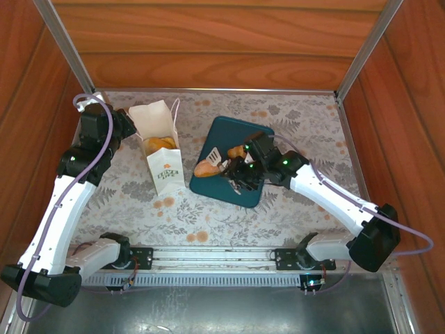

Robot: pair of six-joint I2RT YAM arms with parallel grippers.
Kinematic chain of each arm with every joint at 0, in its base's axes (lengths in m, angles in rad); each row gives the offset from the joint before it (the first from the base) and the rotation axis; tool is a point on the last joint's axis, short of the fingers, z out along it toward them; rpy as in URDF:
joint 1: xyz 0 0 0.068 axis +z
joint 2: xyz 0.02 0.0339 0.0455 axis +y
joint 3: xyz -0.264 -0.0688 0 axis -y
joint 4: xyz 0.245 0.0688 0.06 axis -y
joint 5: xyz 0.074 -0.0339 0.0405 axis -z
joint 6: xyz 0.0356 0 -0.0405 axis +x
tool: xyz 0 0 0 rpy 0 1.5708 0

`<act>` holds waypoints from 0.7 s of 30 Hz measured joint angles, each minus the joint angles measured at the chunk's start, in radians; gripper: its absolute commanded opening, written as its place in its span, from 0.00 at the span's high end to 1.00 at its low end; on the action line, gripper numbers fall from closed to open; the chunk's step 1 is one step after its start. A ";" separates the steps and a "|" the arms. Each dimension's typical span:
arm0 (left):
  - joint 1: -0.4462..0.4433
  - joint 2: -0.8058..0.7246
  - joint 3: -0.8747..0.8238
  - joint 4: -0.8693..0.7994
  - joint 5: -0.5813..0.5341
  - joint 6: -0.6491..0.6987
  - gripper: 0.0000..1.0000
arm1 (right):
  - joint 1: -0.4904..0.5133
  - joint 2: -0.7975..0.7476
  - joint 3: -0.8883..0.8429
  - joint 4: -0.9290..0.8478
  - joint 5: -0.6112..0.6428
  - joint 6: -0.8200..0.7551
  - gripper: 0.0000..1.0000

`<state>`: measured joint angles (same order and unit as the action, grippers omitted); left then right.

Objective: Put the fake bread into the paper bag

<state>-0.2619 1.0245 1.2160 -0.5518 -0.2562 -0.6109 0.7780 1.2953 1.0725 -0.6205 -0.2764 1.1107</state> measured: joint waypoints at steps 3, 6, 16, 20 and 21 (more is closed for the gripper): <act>0.000 0.000 0.000 0.002 0.000 0.000 1.00 | 0.000 0.008 0.000 0.008 -0.014 0.004 0.51; 0.000 0.001 0.000 0.006 0.000 0.000 1.00 | 0.000 0.013 0.000 0.015 -0.021 0.006 0.51; 0.000 0.008 0.000 0.010 0.000 0.000 1.00 | 0.000 0.050 0.000 0.032 -0.038 0.006 0.51; 0.000 0.010 0.000 0.010 0.000 0.000 1.00 | 0.000 0.068 0.000 0.043 -0.040 0.007 0.51; 0.000 0.010 0.000 0.011 0.000 0.000 1.00 | 0.000 0.073 0.000 0.045 -0.040 0.007 0.51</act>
<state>-0.2619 1.0340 1.2160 -0.5411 -0.2562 -0.6109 0.7784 1.3685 1.0725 -0.5755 -0.3161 1.1175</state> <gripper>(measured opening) 0.051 0.493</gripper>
